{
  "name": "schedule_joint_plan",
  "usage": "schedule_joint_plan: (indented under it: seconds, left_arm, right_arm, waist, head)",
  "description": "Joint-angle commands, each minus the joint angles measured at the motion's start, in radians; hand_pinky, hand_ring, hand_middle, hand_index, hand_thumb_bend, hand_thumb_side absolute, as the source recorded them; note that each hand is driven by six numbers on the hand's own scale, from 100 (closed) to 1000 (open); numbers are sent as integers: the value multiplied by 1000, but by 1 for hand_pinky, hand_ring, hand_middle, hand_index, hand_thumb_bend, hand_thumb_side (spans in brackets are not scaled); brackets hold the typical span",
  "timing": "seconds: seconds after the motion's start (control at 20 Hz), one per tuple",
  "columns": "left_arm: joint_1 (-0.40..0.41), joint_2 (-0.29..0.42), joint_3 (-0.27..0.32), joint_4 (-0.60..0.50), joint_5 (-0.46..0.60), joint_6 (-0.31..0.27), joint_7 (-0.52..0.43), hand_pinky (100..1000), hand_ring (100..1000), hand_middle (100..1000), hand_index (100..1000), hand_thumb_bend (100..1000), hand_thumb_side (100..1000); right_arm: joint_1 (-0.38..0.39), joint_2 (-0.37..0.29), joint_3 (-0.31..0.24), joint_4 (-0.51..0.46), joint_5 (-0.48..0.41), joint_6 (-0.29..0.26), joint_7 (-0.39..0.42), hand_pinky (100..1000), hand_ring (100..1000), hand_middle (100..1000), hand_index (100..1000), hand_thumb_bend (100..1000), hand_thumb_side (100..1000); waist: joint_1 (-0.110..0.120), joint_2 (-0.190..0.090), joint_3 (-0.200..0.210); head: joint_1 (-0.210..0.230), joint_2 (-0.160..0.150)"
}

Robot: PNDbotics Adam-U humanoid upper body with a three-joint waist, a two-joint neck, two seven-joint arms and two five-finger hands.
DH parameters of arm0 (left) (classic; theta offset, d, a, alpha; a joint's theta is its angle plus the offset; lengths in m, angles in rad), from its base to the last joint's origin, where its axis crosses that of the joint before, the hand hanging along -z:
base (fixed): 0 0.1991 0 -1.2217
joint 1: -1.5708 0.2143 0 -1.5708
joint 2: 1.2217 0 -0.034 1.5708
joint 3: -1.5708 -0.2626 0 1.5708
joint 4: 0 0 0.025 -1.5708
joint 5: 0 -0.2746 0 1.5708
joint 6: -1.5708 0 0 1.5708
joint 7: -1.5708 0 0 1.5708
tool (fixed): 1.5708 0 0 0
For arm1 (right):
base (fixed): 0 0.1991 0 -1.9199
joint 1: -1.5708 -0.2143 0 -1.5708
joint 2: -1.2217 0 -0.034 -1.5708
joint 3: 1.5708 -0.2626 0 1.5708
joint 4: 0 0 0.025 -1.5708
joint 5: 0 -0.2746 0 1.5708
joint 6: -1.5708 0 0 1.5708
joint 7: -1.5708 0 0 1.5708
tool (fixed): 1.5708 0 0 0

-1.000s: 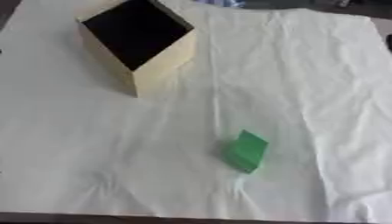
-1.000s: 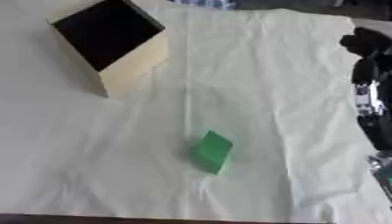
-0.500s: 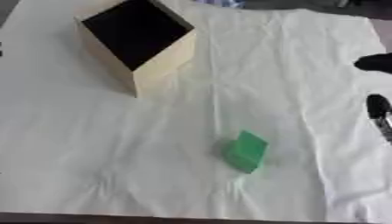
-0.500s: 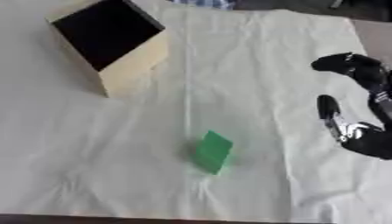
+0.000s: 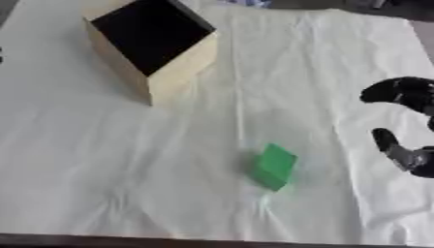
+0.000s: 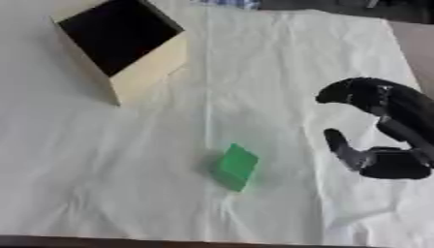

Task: Pick up objects on the table and place them in the box.

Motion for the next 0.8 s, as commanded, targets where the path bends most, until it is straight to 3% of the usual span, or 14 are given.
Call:
schedule_joint_plan:
  seconds: [0.05, 0.45, 0.8]
  left_arm:
    - [-7, 20, -5, -15, 4, -1, -7, 572, 583, 759, 744, 271, 684]
    - [-9, 18, -12, -15, 11, -2, -16, 571, 582, 759, 743, 269, 685]
    - [-10, 15, -17, -15, 17, -2, -22, 570, 582, 760, 743, 267, 687]
  right_arm:
    - [-34, -65, 23, -15, -43, 17, 50, 833, 845, 798, 868, 100, 819]
    - [-149, -76, 92, -15, -79, -3, 162, 850, 869, 825, 895, 108, 749]
    - [-224, -52, 146, -15, -68, -26, 266, 869, 896, 824, 925, 269, 661]
  waist:
    - [1, -16, 2]
    - [0, -13, 16]
    - [-4, -12, 26]
  head:
    - [-8, 7]
    - [-21, 6]
    - [-30, 9]
